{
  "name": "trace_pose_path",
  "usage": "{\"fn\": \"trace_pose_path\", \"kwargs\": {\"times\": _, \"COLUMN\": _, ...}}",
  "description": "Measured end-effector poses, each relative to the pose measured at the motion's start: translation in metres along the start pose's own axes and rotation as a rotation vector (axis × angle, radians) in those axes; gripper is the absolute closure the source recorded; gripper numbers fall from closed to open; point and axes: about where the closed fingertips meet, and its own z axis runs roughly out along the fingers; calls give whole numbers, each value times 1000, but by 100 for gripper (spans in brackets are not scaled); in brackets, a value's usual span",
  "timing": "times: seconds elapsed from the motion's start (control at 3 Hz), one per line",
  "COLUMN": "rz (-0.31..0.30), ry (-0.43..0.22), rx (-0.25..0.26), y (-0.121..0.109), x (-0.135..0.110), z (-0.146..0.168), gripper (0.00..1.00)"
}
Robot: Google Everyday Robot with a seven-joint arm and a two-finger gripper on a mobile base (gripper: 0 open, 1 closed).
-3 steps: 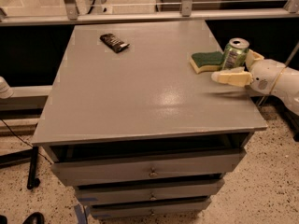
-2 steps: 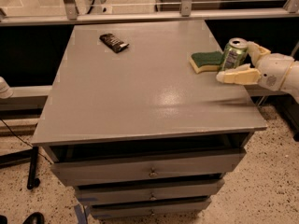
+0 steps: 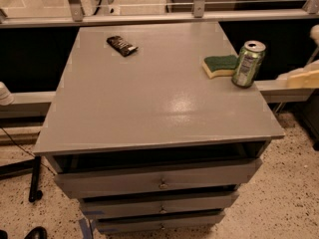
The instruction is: Move green can near sponge
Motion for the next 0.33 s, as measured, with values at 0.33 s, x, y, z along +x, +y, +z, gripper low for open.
{"fn": "trace_pose_path", "kwargs": {"times": 0.33, "rz": -15, "ry": 6, "rx": 5, "y": 4, "x": -9, "z": -10, "gripper": 0}}
